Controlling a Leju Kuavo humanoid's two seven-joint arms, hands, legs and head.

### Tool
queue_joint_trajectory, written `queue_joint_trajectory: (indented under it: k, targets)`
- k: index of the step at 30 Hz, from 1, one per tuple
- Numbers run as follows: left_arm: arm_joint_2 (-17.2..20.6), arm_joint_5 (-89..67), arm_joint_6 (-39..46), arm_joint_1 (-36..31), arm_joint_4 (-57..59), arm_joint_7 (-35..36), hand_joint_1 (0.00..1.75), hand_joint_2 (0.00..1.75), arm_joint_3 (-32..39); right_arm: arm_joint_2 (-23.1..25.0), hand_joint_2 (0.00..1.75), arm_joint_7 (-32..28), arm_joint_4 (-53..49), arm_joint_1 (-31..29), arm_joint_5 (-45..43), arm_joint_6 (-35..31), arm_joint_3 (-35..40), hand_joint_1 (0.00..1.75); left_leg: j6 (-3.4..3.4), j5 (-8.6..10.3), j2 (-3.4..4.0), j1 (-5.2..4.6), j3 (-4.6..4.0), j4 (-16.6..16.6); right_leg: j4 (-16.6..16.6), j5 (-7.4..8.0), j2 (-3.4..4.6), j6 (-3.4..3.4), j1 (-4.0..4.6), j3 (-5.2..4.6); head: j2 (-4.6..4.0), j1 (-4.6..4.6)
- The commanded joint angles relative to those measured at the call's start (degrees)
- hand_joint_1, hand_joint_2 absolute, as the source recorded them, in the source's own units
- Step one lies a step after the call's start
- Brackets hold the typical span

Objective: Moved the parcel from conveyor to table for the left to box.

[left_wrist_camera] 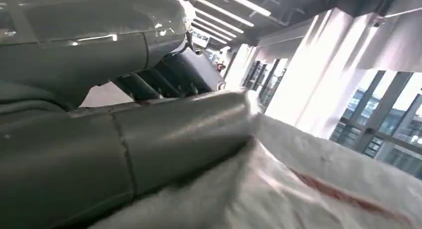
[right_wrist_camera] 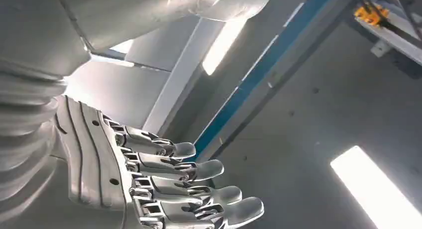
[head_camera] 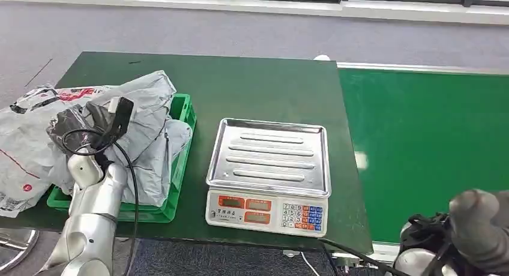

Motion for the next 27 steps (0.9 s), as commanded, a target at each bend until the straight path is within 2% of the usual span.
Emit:
queue_joint_trajectory:
  k: [1, 2, 7, 9, 10, 13, 27]
  targets:
    - [-3.33, 5.52, -0.04, 0.58, -7.99, -7.51, 0.00, 0.00, 6.34, 1.64, 1.75, -1.82, 5.44, 1.86, 0.80, 0.09, -2.35, 0.00, -0.02, -0.01, 0.07, 0.05, 0.04, -0.04, -0.06, 0.02, 0.07, -0.03, 0.05, 0.02, -0.02, 0.00]
    - [-3.90, 6.72, -0.04, 0.92, -9.64, -9.01, 0.00, 0.00, 6.67, 1.64, 1.75, -1.83, 5.50, 2.00, 0.71, 0.09, -2.56, 0.00, -0.02, 0.00, 0.06, 0.08, 0.05, -0.08, -0.12, 0.04, 0.05, -0.03, 0.09, 0.05, -0.02, 0.00]
    - [-11.48, 14.83, -0.04, 4.85, -24.39, -24.38, 0.00, 0.00, 9.78, 1.64, 1.75, 1.62, 6.23, 2.59, 4.11, 0.09, -2.76, 0.00, 0.00, -0.03, 0.01, 0.09, 0.05, -0.06, -0.13, 0.00, 0.00, -0.01, 0.10, 0.09, -0.02, 0.00]
    - [-14.83, 20.60, -0.04, 6.64, -29.68, -31.93, 0.00, 0.00, 10.17, 1.64, 1.75, 2.73, 6.25, 2.38, 5.43, 0.09, -2.69, 0.00, 0.02, -0.04, -0.01, 0.06, 0.04, -0.03, -0.10, -0.02, -0.02, 0.00, 0.07, 0.08, -0.02, 0.00]
    - [-16.15, 29.37, -0.04, 8.14, -33.71, -40.24, 0.00, 0.00, 8.69, 1.64, 1.75, 3.55, 6.25, 2.21, 6.52, 0.09, -2.58, 0.00, 0.03, -0.04, 0.01, 0.07, 0.10, -0.12, -0.20, 0.00, 0.00, -0.01, 0.08, 0.14, -0.02, 0.00]
    - [-16.15, 35.18, -0.04, 14.70, -45.44, -39.43, 0.00, 0.00, -0.19, 1.64, 1.75, 4.51, 7.09, 1.99, 7.54, 0.09, -2.83, 0.00, 0.07, -0.10, 0.09, 0.04, 0.02, -0.06, -0.14, 0.00, 0.09, 0.00, 0.05, 0.05, -0.02, 0.00]
    - [-16.15, 38.17, -0.04, 17.09, -53.19, -41.66, 0.00, 0.00, -3.17, 1.64, 1.75, 2.80, 7.44, 3.93, 4.67, 0.09, -3.50, 0.00, 0.02, -0.07, 0.01, 0.08, 0.06, -0.14, -0.20, -0.04, -0.01, -0.06, 0.11, 0.03, 0.00, 0.00]
